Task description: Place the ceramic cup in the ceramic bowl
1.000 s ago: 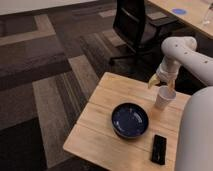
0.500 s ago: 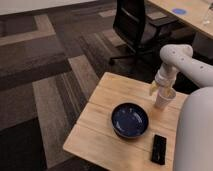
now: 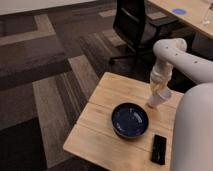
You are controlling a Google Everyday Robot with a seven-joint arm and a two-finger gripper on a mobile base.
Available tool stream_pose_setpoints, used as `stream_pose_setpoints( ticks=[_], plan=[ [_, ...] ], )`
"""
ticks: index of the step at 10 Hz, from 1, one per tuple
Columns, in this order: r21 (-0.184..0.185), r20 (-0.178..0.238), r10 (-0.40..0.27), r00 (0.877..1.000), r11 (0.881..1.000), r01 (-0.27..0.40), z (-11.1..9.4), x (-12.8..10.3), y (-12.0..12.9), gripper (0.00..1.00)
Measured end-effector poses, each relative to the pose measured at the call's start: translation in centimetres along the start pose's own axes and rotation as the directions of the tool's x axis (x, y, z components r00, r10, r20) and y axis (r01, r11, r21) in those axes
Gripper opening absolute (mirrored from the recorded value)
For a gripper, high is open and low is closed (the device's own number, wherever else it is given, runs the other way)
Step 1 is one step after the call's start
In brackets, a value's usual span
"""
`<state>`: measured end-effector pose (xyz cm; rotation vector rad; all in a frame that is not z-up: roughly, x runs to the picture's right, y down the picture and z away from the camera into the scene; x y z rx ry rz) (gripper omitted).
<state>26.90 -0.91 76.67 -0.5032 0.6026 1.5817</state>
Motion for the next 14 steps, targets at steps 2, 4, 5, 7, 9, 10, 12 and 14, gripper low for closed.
stream_pose_setpoints(
  ticks=[2, 4, 5, 7, 9, 10, 12, 14],
  plan=[
    [0.016, 0.053, -0.047, 0.997, 0.999, 0.047, -2.7, 0.0, 2.2, 0.0],
    [0.027, 0.05, -0.147, 0.988, 0.989, 0.146, -4.2, 2.1, 5.4, 0.0],
    [0.018, 0.033, -0.191, 0.981, 0.981, 0.191, -4.4, 3.1, 6.7, 0.0],
    [0.007, 0.015, -0.255, 0.967, 0.967, 0.255, -4.9, 4.4, 8.3, 0.0],
    [0.004, 0.015, -0.257, 0.966, 0.966, 0.257, -4.9, 4.4, 8.5, 0.0],
    [0.003, 0.014, -0.257, 0.966, 0.966, 0.257, -4.9, 4.4, 8.5, 0.0],
    [0.014, -0.008, -0.303, 0.953, 0.953, 0.303, -3.8, 5.3, 9.5, 0.0],
    [0.045, -0.008, -0.413, 0.911, 0.91, 0.413, -3.1, 6.8, 12.7, 0.0]
  ],
)
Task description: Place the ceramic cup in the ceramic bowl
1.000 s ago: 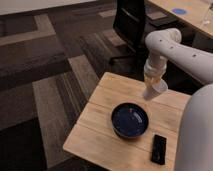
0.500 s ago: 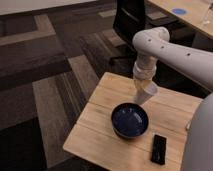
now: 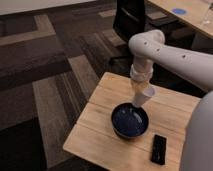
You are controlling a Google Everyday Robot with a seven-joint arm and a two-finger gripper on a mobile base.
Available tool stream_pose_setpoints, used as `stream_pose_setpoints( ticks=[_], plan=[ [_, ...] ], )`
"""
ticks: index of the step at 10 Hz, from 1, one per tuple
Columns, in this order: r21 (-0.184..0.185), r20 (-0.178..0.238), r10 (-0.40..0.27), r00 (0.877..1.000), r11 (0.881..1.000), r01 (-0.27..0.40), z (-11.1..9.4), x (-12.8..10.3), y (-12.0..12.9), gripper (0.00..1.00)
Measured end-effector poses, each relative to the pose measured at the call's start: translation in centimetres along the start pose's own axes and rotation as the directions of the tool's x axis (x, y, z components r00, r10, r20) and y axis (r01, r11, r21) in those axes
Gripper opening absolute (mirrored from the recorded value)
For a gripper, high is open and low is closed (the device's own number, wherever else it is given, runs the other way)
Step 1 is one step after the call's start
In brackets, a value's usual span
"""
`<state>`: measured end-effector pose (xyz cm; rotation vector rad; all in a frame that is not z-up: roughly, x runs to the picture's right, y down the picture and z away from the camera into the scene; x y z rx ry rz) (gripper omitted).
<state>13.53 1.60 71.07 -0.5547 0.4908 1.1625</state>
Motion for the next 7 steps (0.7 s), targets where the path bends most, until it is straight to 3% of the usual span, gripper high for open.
stream_pose_setpoints(
  ticks=[2, 4, 5, 7],
  plan=[
    [0.048, 0.056, -0.108, 0.993, 0.993, 0.105, -2.0, 0.1, 3.8, 0.0],
    [0.082, 0.099, -0.168, 0.981, 0.984, 0.161, -3.8, 0.5, 6.1, 0.0],
    [0.082, 0.096, -0.175, 0.98, 0.983, 0.167, -3.6, 1.0, 6.6, 0.0],
    [0.062, 0.064, -0.192, 0.979, 0.98, 0.189, -1.1, 3.4, 8.1, 0.0]
  ],
)
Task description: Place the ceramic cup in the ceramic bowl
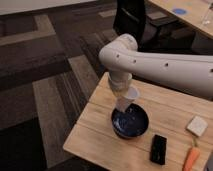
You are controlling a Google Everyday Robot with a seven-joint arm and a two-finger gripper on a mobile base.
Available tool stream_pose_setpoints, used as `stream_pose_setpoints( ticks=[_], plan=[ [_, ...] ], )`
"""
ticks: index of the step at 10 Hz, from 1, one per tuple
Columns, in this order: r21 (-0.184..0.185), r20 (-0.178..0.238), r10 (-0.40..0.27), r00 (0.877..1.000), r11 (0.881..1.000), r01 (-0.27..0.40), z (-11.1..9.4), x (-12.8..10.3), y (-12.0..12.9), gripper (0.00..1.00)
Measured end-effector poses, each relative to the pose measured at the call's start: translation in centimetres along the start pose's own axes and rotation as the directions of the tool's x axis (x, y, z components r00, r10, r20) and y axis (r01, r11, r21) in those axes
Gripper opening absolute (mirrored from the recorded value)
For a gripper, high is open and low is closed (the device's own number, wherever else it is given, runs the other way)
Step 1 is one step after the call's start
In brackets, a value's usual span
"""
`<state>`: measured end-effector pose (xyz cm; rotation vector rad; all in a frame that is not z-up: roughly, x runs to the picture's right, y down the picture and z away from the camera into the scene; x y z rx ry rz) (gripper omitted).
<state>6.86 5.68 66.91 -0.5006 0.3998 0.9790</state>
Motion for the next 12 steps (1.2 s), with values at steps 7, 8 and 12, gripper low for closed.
stream_pose_setpoints(
  ticks=[7, 8, 12],
  plan=[
    [0.029, -0.054, -0.071, 0.996, 0.997, 0.073, 3.1, 2.5, 1.5, 0.0],
    [0.037, -0.071, -0.079, 0.994, 0.996, 0.082, 3.4, 2.7, 1.6, 0.0],
    [0.059, -0.102, -0.092, 0.991, 0.993, 0.098, 4.1, 2.9, 1.9, 0.0]
  ],
)
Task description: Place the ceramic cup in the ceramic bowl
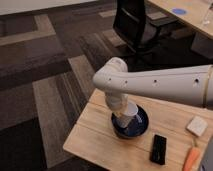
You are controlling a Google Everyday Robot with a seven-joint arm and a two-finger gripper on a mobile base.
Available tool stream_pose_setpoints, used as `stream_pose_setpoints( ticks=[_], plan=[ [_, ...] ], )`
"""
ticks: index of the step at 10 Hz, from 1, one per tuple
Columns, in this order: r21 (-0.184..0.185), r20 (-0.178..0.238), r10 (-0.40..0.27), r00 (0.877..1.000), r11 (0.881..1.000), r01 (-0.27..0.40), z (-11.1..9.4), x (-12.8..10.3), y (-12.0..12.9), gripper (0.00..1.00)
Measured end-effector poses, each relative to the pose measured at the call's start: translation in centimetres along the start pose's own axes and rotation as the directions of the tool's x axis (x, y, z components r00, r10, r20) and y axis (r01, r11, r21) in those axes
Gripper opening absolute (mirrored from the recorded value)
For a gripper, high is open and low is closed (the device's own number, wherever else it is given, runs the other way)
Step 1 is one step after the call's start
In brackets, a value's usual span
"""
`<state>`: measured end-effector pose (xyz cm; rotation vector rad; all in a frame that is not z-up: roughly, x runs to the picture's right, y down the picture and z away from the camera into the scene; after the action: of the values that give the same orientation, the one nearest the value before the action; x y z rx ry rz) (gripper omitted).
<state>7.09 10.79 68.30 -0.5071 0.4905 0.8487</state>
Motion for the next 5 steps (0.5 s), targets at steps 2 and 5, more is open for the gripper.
stream_pose_setpoints(
  ticks=[2, 5],
  plan=[
    [0.02, -0.009, 0.004, 1.0, 1.0, -0.004, 0.2, 0.0, -0.5, 0.0],
    [0.091, -0.023, 0.026, 0.999, 0.996, -0.023, 0.2, 0.0, -2.9, 0.0]
  ],
)
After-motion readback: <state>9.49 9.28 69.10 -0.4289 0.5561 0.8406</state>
